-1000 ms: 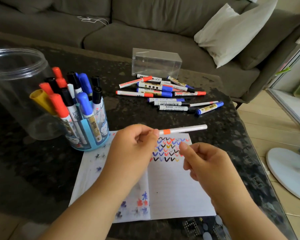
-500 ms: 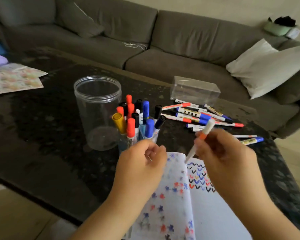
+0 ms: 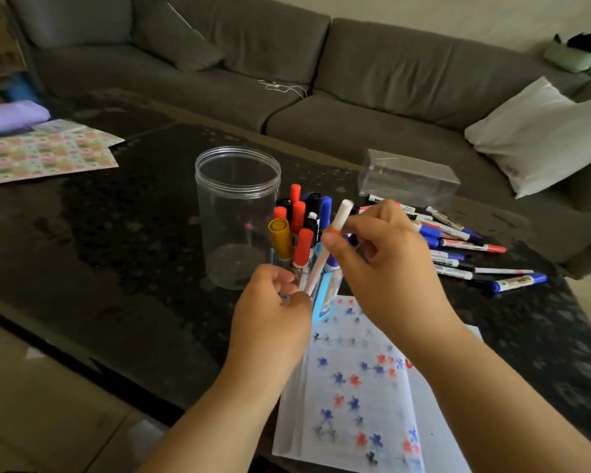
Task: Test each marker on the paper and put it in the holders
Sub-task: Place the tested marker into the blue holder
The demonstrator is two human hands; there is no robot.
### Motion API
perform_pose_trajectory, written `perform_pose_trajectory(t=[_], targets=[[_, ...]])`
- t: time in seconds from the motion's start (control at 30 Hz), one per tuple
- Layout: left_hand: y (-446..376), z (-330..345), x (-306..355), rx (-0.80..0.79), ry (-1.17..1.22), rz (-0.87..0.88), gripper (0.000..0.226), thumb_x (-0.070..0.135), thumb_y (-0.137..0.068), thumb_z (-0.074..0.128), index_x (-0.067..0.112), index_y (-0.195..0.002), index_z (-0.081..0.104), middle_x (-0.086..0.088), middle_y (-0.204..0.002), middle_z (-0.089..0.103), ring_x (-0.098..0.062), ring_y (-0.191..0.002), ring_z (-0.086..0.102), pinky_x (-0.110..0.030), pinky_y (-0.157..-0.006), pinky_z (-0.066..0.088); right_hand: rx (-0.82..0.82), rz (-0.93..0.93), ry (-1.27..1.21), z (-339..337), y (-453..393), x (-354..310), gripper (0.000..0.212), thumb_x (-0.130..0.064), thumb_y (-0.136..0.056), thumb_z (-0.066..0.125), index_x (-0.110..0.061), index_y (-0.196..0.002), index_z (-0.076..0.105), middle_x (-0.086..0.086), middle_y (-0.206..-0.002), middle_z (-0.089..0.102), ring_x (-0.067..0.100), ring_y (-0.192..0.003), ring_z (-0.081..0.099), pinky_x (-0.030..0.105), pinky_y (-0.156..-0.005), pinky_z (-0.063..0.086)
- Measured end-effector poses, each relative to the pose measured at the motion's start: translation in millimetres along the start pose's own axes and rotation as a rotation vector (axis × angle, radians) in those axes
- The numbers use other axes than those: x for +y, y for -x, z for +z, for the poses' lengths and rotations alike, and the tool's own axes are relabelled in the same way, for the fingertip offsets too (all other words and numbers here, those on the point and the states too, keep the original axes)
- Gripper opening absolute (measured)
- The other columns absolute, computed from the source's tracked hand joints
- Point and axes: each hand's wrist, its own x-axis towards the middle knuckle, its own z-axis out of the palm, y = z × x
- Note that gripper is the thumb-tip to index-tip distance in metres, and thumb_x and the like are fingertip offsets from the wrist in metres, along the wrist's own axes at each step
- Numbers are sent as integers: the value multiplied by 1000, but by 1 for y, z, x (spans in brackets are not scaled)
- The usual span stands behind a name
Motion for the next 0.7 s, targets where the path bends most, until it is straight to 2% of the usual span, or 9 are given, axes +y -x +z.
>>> perform_pose_trajectory(t=[0.17, 0.23, 0.33, 0.43, 0.53, 0.7], targets=[[-3, -2, -1, 9, 0, 0, 16, 9, -89, 54, 20, -101, 54, 11, -92, 57, -3, -82, 56, -6, -48, 40, 228, -16, -69, -14, -5, -5, 10, -25, -88, 63, -19, -93, 70, -14, -74, 36, -11, -72, 42, 1, -64, 33], [-2, -2, -1, 5, 1, -4, 16, 9, -89, 54, 20, -101, 54, 11, -92, 57, -4, -81, 56, -8, -48, 41, 182, 5, -28, -13, -7, -2, 13, -25, -88, 64, -16, -93, 71, -14, -76, 36, -12, -73, 42, 1, -65, 32], [0, 0, 1, -15, 8, -17, 13, 11, -91, 53, 20, -100, 54, 14, -90, 53, -8, -82, 55, -1, -47, 40, -36, 65, 71, 0, -7, 5, 16, -30, -86, 65, -17, -92, 72, -9, -82, 40, -4, -72, 43, 2, -65, 33], [1, 2, 2, -42, -7, -11, 9, 15, -91, 53, 22, -96, 54, 15, -87, 53, -7, -85, 56, -8, -47, 41, -162, 103, 128, 11, -1, 12, 22, -31, -83, 69, -22, -104, 71, -6, -92, 40, 2, -71, 42, 4, -62, 32], [1, 6, 2, -54, -4, -5, 8, 16, -89, 55, 24, -92, 56, 12, -86, 57, -5, -81, 57, -13, -57, 39, -122, 108, 86, 11, 7, 20, 31, -30, -81, 72, -23, -111, 69, -11, -85, 39, -3, -69, 43, 1, -64, 33], [3, 21, 0, -116, -78, 74, 7, 17, -88, 55, 22, -85, 60, 4, -83, 63, -9, -78, 60, -19, -59, 42, -24, 133, -2, -4, 28, 41, 30, -23, -80, 73, -20, -109, 69, -16, -85, 47, -11, -80, 48, 2, -71, 37]])
